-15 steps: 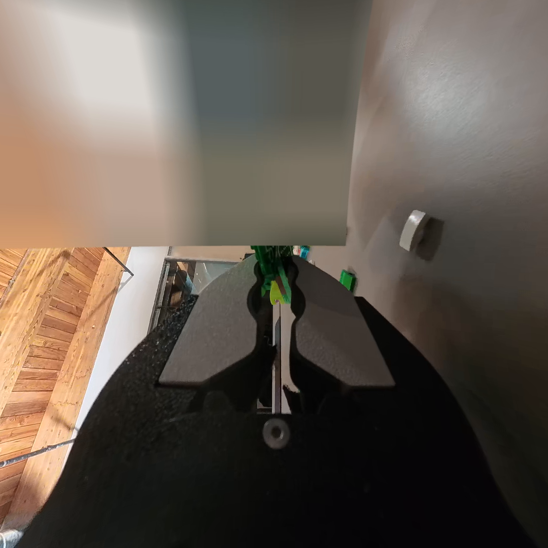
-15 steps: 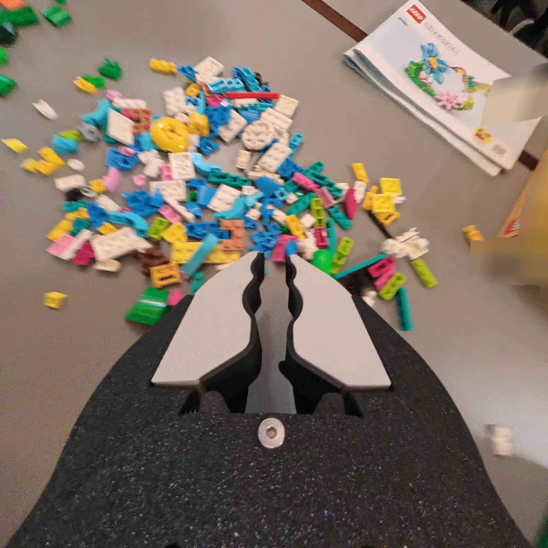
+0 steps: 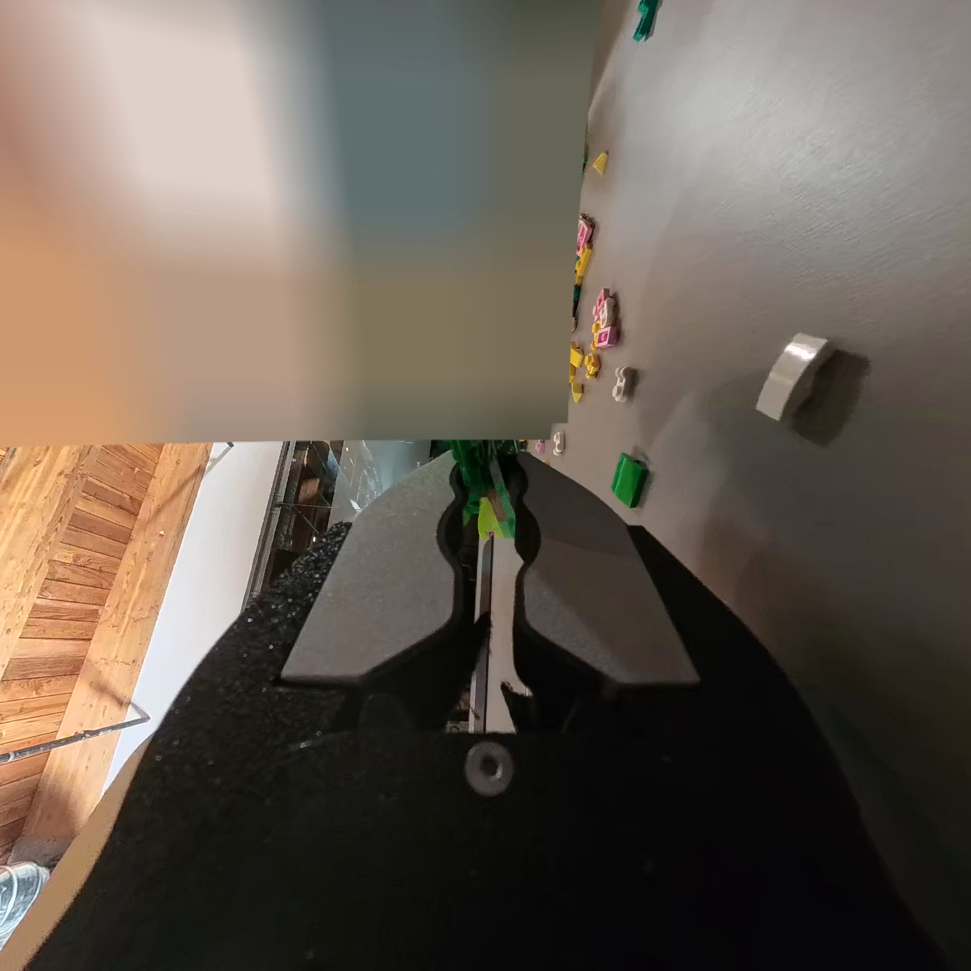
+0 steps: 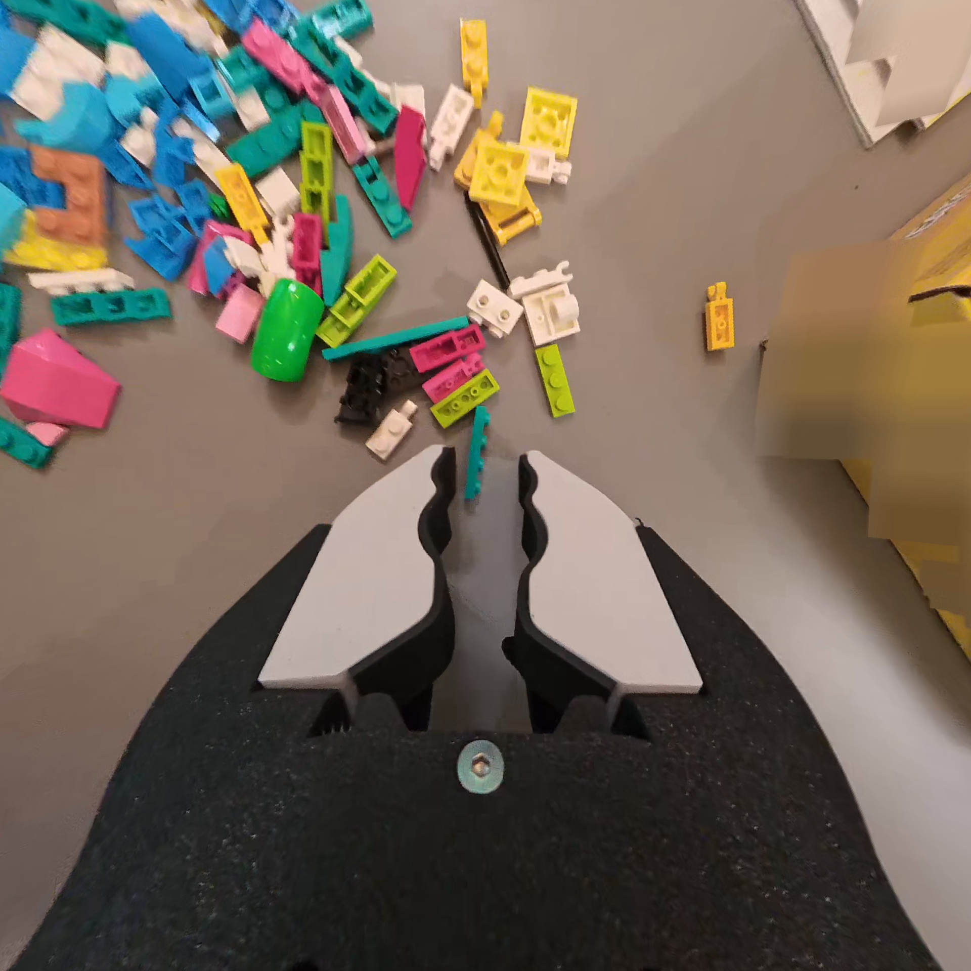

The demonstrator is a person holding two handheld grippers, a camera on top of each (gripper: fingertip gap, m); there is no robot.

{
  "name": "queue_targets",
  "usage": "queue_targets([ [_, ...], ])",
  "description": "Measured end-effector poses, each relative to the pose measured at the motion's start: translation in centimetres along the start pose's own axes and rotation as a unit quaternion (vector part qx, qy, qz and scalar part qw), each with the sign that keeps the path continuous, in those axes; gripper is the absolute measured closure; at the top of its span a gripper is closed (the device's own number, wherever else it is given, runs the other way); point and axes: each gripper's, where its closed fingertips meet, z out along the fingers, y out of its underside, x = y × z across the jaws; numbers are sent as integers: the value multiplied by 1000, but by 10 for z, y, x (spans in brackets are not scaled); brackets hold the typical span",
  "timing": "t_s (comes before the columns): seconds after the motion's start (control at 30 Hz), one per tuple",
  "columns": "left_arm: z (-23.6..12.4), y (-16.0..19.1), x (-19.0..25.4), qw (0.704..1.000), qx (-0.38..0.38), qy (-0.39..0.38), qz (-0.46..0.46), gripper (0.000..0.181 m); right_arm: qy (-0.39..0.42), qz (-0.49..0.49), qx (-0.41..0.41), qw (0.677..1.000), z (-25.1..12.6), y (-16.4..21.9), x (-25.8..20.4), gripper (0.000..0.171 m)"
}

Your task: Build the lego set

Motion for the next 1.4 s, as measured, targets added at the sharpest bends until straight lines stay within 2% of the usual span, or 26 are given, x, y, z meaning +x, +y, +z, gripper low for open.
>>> queue_targets([
  [0.07,1,1,1,1000,-3,2,1,167,0,-2,-4,1000,0,2,2,152],
  [0.13,1,2,1,1000,-5,2,2,167,-1,-6,-9,1000,-2,5,3,168],
  [0.27,1,3,1,1000,-5,3,-1,167,4,-45,-19,999,-14,10,-8,169],
  [0.37,1,2,2,1000,-4,5,-1,167,16,-96,-13,995,-26,8,-34,169],
  [0.47,1,2,2,1000,-2,5,-2,167,76,-181,1,980,-38,2,-61,169],
  [0.53,1,2,1,1000,-2,5,-4,167,150,-271,6,951,-46,-3,-76,169],
  [0.63,1,2,1,1000,-1,5,-6,168,246,-418,-43,873,-48,4,-96,169],
  [0.7,0,1,1,1000,1,5,-7,168,268,-482,-89,830,-45,17,-107,169],
  [0.77,0,0,0,1000,3,5,-9,168,262,-502,-110,817,-41,28,-116,169],
  [0.87,0,-2,1,1000,7,5,-9,168,238,-504,-120,822,-37,38,-127,169],
  [0.97,0,-3,1,1000,10,7,-7,168,192,-489,-127,841,-34,44,-137,167],
  [1.03,0,-4,2,1000,10,9,-5,167,141,-447,-125,874,-37,45,-143,160],
  [1.13,-1,-5,2,1000,11,12,-4,168,52,-354,-36,933,-40,17,-157,151],
  [1.23,-1,-5,3,1000,12,13,-4,167,-21,-341,29,939,-36,-12,-169,150],
  [1.4,-2,-5,2,1000,11,12,-2,167,-71,-358,-19,931,-17,-20,-166,151],
])
